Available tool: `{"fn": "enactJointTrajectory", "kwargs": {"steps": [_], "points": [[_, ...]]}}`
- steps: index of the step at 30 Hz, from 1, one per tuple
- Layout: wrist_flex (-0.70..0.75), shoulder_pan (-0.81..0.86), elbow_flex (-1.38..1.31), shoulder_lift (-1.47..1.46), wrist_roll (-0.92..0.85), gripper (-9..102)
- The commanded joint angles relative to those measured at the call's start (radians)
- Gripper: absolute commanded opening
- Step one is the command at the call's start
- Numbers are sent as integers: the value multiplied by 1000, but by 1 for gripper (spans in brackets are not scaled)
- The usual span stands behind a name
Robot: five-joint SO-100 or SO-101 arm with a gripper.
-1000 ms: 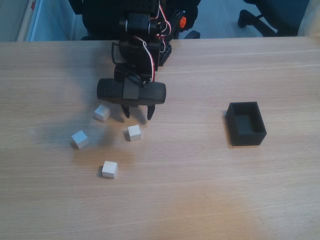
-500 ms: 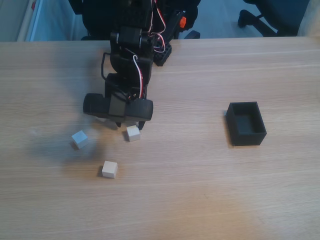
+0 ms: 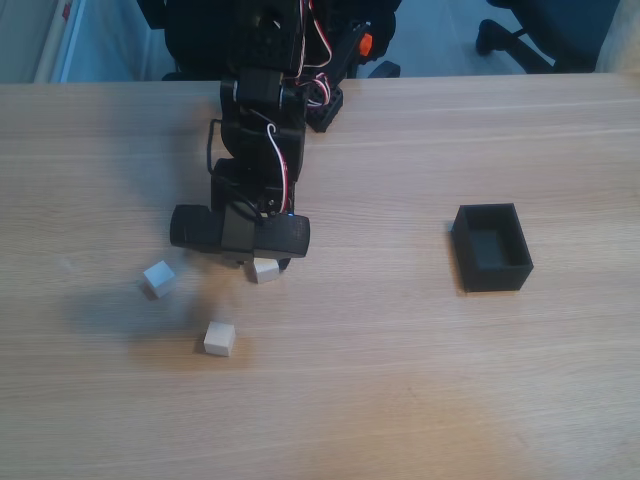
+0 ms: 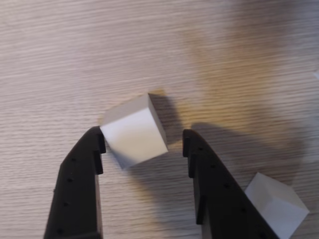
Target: Pick blocks and place them in the box.
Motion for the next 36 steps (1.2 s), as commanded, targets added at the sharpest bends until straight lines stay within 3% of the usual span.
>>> {"fn": "enactJointTrajectory", "kwargs": {"steps": [1,8,17,25,36], "points": [[-17,-6,-61,-5,5,16],[-20,-14,-75,-17,3,15],[0,-32,-67,-3,21,1],[78,-57,-61,75,21,0],[298,-391,-67,428,172,0]]}}
